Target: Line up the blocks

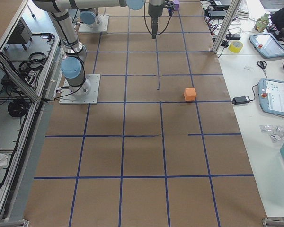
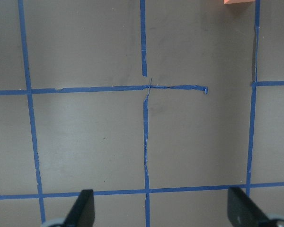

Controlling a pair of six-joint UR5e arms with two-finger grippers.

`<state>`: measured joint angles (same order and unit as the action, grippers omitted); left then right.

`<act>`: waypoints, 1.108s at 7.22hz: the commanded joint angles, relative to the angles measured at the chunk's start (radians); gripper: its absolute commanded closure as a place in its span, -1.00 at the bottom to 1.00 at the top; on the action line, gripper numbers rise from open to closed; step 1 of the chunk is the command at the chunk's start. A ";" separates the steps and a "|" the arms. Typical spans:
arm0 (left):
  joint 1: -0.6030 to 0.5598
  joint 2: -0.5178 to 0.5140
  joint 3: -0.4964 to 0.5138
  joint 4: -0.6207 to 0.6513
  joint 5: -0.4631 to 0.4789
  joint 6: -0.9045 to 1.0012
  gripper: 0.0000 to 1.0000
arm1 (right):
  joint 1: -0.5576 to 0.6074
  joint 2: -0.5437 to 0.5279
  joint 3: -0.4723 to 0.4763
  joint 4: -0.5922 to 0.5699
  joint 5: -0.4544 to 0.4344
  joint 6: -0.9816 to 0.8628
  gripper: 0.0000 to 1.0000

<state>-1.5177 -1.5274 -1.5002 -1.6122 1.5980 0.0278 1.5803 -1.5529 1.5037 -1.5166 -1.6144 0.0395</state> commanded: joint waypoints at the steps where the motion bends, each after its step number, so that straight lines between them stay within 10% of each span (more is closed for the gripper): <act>1: -0.001 0.001 0.000 0.000 0.000 0.000 -1.00 | -0.037 0.020 0.001 -0.007 -0.077 -0.004 -1.00; 8: -0.001 -0.003 0.000 -0.002 0.000 0.000 -1.00 | -0.253 0.340 -0.004 -0.486 -0.061 -0.456 -1.00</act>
<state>-1.5186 -1.5277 -1.5003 -1.6137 1.5984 0.0276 1.3471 -1.2960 1.5007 -1.8874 -1.6832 -0.3463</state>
